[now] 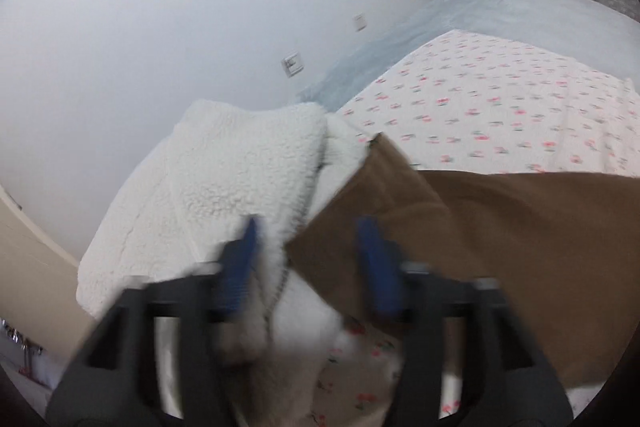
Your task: Fold large clothes
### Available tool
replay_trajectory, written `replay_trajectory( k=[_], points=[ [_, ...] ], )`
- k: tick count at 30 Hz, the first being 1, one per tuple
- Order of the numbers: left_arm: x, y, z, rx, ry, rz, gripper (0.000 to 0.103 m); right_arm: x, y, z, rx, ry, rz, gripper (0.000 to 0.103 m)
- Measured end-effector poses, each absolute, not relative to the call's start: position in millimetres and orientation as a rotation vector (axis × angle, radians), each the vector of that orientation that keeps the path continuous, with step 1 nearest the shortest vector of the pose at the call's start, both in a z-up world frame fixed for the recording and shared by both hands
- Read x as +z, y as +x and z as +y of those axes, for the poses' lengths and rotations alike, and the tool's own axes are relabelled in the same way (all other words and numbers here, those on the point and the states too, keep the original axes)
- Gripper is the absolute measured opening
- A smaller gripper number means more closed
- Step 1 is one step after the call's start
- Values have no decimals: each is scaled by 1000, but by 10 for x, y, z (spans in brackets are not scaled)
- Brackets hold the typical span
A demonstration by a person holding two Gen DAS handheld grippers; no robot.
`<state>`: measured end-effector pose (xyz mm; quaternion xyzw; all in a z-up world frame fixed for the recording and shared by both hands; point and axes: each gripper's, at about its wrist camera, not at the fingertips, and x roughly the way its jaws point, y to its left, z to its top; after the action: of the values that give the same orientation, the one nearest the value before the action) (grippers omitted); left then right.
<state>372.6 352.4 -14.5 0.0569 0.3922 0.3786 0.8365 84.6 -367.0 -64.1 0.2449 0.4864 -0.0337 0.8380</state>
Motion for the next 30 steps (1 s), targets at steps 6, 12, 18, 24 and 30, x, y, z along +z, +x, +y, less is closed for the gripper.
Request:
replay_trajectory(
  k=[6, 12, 18, 24, 30],
  points=[
    [68, 3566, 2920, 507, 117, 815, 84, -461, 735, -4033, -222, 451, 994, 81],
    [83, 3383, 2086, 130, 86, 841, 86, -171, 566, -4782, -444, 444, 867, 83],
    [-94, 3273, 1279, -117, 133, 886, 86, 108, 621, -5741, -709, 400, 700, 86],
    [-153, 3089, 333, -289, 200, 879, 86, 105, 1105, -6226, -728, 374, 653, 48],
    [-285, 2951, -295, -393, 268, 868, 86, 755, 921, -6099, -736, 276, 426, 8]
  ],
)
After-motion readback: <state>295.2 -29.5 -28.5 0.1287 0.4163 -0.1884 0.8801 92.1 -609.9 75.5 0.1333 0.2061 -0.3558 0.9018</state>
